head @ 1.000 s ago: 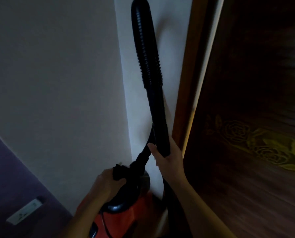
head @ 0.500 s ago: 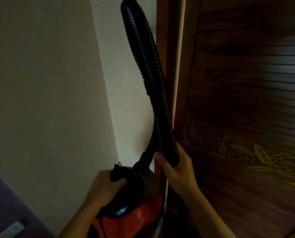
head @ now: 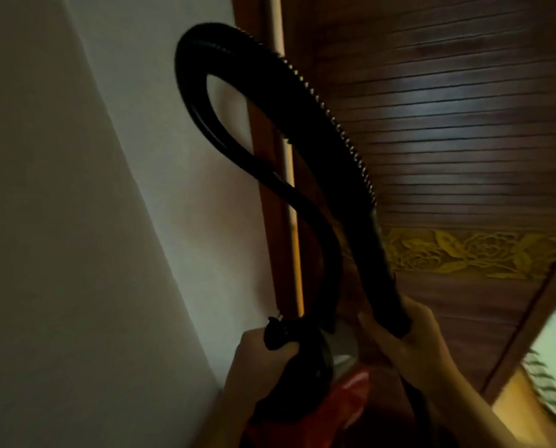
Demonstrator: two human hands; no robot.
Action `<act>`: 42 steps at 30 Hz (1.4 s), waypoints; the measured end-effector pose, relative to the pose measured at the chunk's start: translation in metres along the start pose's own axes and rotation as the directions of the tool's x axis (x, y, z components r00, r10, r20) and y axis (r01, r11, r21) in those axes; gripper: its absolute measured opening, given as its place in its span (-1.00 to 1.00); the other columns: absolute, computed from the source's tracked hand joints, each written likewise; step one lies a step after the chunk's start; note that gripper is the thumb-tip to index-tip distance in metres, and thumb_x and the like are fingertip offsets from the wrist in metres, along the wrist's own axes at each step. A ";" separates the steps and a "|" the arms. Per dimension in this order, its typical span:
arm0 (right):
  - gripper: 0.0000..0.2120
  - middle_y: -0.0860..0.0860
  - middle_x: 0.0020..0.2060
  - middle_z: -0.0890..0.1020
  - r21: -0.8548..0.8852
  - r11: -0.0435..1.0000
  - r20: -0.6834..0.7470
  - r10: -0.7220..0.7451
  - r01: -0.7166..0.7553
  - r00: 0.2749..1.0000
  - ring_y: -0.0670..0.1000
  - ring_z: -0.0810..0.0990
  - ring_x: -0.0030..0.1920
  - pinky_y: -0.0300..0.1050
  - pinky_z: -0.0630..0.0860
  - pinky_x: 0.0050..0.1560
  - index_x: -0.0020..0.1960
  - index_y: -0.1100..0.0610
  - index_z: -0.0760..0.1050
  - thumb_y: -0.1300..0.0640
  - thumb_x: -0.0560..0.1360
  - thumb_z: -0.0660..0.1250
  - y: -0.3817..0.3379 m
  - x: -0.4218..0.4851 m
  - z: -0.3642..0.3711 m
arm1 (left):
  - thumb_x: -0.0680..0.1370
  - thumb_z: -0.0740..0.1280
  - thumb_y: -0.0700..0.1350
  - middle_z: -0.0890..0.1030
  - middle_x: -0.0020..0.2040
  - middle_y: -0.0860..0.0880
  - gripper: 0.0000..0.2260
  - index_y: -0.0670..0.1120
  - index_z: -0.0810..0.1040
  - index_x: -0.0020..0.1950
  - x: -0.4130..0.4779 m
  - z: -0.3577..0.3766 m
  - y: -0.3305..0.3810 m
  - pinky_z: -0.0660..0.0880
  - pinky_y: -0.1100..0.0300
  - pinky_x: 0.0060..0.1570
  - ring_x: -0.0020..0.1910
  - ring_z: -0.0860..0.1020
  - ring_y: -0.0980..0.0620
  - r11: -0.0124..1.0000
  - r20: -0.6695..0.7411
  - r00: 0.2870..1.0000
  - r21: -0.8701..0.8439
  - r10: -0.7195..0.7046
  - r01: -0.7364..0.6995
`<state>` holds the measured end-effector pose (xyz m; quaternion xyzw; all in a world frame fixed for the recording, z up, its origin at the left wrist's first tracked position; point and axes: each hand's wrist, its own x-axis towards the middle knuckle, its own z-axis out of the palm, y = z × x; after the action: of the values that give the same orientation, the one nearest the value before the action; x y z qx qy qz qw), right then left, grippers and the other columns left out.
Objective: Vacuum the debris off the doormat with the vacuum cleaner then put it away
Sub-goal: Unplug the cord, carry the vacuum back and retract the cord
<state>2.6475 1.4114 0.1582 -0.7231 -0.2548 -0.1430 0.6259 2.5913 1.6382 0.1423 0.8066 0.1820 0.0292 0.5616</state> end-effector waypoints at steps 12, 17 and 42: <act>-0.75 0.01 -0.50 0.44 -0.439 0.872 -0.535 -0.058 -0.219 0.843 0.05 0.44 -0.51 -0.04 0.38 -0.49 -0.27 -0.08 0.37 0.05 0.46 0.42 -0.058 -0.102 -0.055 | 0.42 0.52 -0.01 0.68 -0.17 0.03 -0.89 0.04 0.62 -0.15 -0.003 0.042 0.000 0.61 0.05 -0.06 -0.13 0.65 0.02 0.943 0.459 0.870 0.172 0.180 -0.286; -0.81 0.08 -0.44 0.50 -0.495 0.789 -0.713 -0.129 -0.363 0.690 0.17 0.51 -0.44 0.10 0.46 -0.47 -0.20 -0.13 0.39 -0.14 0.48 0.37 -0.083 -0.161 -0.088 | 0.46 0.50 -0.09 0.68 -0.24 0.03 -0.91 -0.06 0.63 -0.20 -0.042 0.089 0.021 0.60 0.05 -0.13 -0.20 0.65 0.07 0.873 0.583 0.747 0.124 0.320 -0.471; -0.61 0.29 -0.41 0.44 -0.280 0.832 -0.929 -0.109 -0.479 0.354 0.31 0.42 -0.45 0.23 0.41 -0.52 -0.23 0.32 0.40 -0.01 0.46 0.38 -0.157 -0.416 -0.295 | 0.48 0.45 0.02 0.60 -0.25 -0.01 -0.80 -0.02 0.54 -0.27 -0.283 0.343 0.090 0.55 0.07 -0.25 -0.21 0.60 -0.02 0.749 0.767 0.501 0.041 0.401 -0.662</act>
<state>2.2495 1.0577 0.1220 -0.6795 0.2733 -0.5063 0.4552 2.4372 1.2113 0.1438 0.8478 -0.3113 -0.1443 0.4044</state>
